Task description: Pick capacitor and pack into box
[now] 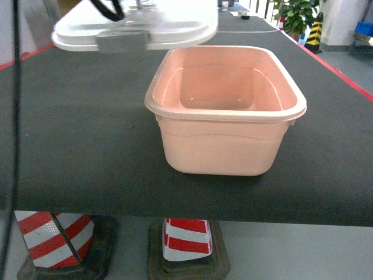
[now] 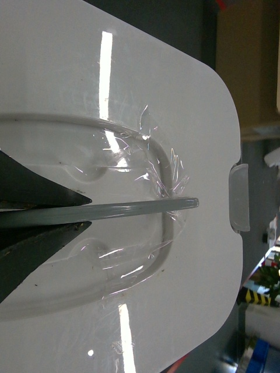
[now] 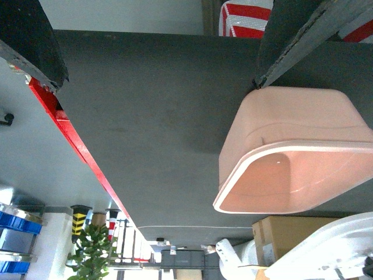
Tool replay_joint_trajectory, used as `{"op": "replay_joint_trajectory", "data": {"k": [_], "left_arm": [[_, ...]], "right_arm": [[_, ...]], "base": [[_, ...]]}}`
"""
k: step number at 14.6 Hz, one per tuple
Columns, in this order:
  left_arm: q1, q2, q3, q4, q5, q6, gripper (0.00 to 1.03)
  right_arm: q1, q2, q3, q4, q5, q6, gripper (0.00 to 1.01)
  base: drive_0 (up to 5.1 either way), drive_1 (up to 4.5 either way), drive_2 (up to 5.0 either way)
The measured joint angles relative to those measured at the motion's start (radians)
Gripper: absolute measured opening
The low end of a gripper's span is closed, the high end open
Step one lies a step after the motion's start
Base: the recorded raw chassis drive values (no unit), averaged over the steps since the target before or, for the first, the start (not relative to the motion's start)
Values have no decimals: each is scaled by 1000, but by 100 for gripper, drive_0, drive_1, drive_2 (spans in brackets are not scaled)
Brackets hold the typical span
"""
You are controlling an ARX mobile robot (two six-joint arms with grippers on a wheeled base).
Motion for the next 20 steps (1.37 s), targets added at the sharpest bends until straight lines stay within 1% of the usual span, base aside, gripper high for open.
{"op": "replay_joint_trajectory", "data": {"k": [1,3,7,8,10,12,14,15,17,20], "left_arm": [[-45,15,29,-19,-11,-20,2],[-99,44,72,-37,-35,-37,2],[-162,92,91,-66,-76,-49,2],[-171,94,91,-70,-84,-50,2],[-189,94,91,-77,-97,-66,2],[-204,94,82,-79,-97,-68,2],[-208,94,68,-97,-100,-78,2],[-212,94,67,-120,-94,-95,2],[-213,93,60,-137,-62,-126,2],[-217,92,34,-152,-51,-153,2]], "right_arm": [[0,0,0,0,0,0,98],[0,0,0,0,0,0,98],[0,0,0,0,0,0,98],[0,0,0,0,0,0,98],[0,0,0,0,0,0,98],[0,0,0,0,0,0,98],[0,0,0,0,0,0,98],[0,0,0,0,0,0,98],[0,0,0,0,0,0,98],[0,0,0,0,0,0,98]], "base": [[0,0,0],[0,0,0],[0,0,0],[0,0,0],[0,0,0],[0,0,0],[0,0,0],[0,0,0],[0,0,0],[0,0,0]]}}
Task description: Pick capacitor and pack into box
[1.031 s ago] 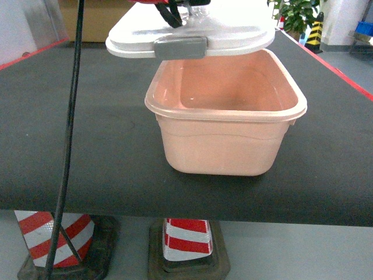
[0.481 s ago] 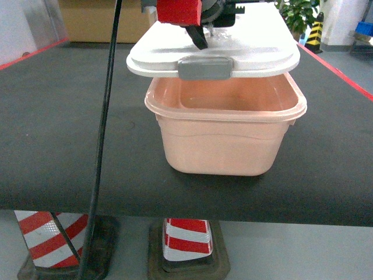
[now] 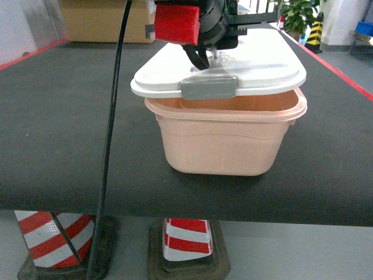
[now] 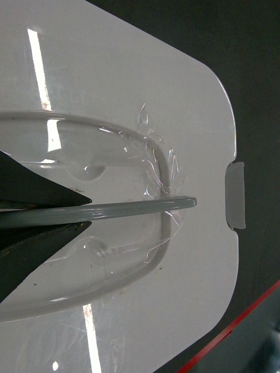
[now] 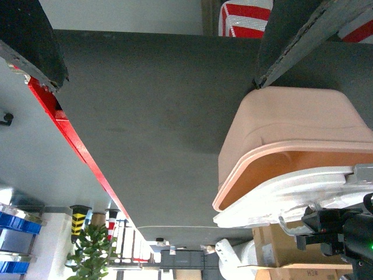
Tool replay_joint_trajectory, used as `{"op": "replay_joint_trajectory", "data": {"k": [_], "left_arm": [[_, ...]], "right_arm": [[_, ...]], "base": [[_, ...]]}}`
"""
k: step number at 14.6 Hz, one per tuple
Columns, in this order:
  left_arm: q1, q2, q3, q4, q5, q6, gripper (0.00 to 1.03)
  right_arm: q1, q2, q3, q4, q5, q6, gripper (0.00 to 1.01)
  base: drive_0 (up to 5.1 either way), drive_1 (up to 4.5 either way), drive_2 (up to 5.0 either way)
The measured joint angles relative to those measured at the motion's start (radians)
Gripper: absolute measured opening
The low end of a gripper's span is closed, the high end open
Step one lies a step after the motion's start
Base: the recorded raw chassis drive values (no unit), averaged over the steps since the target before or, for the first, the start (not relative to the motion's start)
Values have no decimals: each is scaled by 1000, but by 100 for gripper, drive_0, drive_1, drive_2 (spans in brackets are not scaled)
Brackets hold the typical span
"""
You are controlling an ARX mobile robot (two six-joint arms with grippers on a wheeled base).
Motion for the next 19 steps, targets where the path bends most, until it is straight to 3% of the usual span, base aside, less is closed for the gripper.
{"op": "replay_joint_trajectory", "data": {"k": [4,6,11,13,17,19], "left_arm": [[-6,0,-2,27,68,-27,2],[-6,0,-2,24,55,-25,2],[-10,0,-10,36,17,27,2],[-13,0,-23,74,27,28,20],[-11,-5,-61,166,2,38,67],[7,-91,-177,282,-18,55,92]], "right_arm": [[0,0,0,0,0,0,98],[0,0,0,0,0,0,98],[0,0,0,0,0,0,98],[0,0,0,0,0,0,98],[0,0,0,0,0,0,98],[0,0,0,0,0,0,98]], "base": [[0,0,0],[0,0,0],[0,0,0],[0,0,0],[0,0,0],[0,0,0]]}}
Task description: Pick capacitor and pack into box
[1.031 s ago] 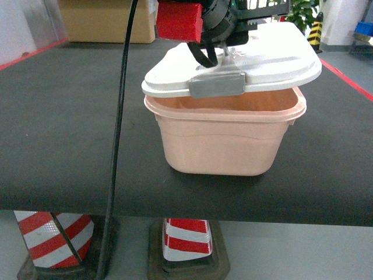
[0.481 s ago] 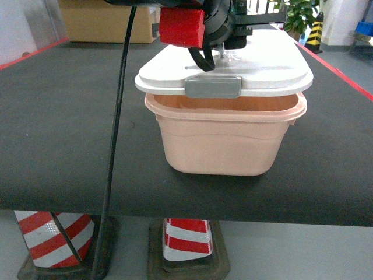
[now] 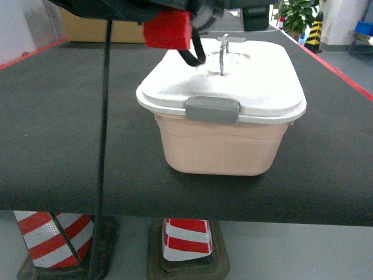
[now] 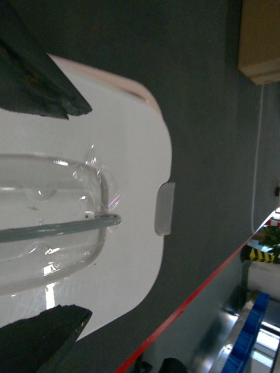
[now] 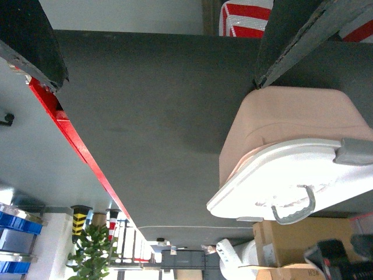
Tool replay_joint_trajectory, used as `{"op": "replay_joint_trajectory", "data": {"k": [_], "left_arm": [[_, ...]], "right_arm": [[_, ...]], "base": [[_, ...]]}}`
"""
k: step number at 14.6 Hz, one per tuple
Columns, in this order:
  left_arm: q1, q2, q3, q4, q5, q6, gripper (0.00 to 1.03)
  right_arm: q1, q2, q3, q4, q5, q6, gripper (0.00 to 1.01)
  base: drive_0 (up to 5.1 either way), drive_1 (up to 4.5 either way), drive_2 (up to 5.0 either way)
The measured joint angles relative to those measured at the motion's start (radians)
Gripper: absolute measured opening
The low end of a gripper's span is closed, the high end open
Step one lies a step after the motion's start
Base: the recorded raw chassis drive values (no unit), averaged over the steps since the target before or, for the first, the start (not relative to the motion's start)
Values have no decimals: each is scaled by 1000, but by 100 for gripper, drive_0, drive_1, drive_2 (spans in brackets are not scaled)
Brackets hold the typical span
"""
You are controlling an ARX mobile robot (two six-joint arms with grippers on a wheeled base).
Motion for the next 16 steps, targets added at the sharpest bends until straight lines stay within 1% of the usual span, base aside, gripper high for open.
{"op": "replay_joint_trajectory", "data": {"k": [1,2,16], "left_arm": [[5,-45,-16,15,-4,7,100],[14,-74,-11,24,-7,7,97],[10,-62,-9,17,-5,7,98]], "right_arm": [[0,0,0,0,0,0,98],[0,0,0,2,0,0,98],[0,0,0,0,0,0,98]], "base": [[0,0,0],[0,0,0],[0,0,0]]}}
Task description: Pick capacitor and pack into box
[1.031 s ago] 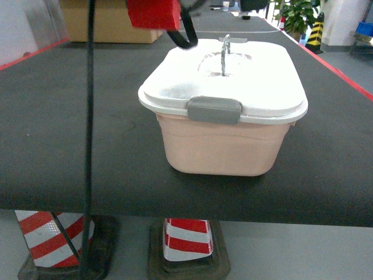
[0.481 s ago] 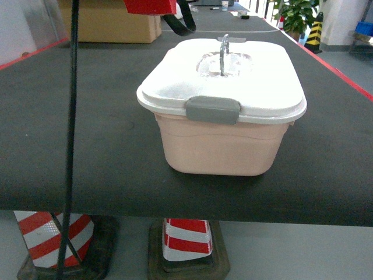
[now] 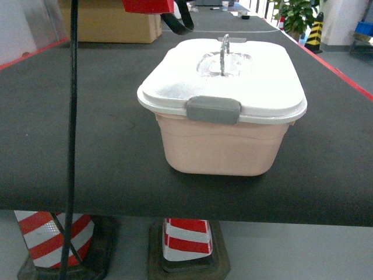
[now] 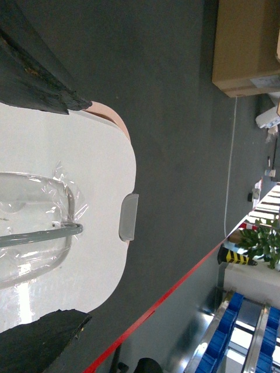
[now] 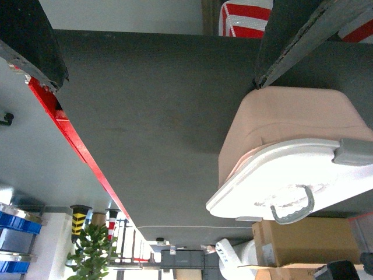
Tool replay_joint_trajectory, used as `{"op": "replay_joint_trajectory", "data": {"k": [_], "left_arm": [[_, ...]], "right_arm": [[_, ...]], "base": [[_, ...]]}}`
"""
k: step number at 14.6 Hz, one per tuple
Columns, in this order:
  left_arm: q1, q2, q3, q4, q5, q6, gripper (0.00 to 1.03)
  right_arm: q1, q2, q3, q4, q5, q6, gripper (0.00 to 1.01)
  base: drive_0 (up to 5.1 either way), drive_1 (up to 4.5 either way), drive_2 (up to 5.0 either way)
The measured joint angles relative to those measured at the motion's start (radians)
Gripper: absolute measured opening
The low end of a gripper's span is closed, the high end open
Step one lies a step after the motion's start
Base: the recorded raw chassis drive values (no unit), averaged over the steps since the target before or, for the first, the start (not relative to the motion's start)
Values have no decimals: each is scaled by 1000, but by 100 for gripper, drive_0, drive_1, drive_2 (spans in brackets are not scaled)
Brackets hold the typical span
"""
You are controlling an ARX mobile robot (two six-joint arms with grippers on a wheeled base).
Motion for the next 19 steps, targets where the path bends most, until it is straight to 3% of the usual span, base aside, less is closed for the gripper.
{"op": "replay_joint_trajectory", "data": {"k": [1,2,3,5,8,10,12,13,15,17,19], "left_arm": [[-8,8,-10,90,-78,29,98],[-22,10,-14,168,-226,85,98],[-32,1,-27,206,-311,128,98],[-42,-63,-135,245,-369,183,98],[-5,-256,-404,419,-547,296,98],[42,-403,-600,377,-546,308,98],[39,-464,-716,312,-526,272,98],[49,-475,-720,304,-455,248,94],[144,-619,-896,356,-130,182,69],[221,-729,-1039,386,-14,159,44],[270,-818,-1157,389,61,156,19]], "right_arm": [[0,0,0,0,0,0,98],[0,0,0,0,0,0,98],[0,0,0,-1,0,0,98],[0,0,0,0,0,0,98],[0,0,0,0,0,0,98],[0,0,0,0,0,0,98],[0,0,0,0,0,0,98],[0,0,0,0,0,0,98],[0,0,0,0,1,0,98],[0,0,0,0,0,0,98],[0,0,0,0,0,0,98]], "base": [[0,0,0],[0,0,0],[0,0,0],[0,0,0],[0,0,0],[0,0,0],[0,0,0],[0,0,0],[0,0,0],[0,0,0],[0,0,0]]}}
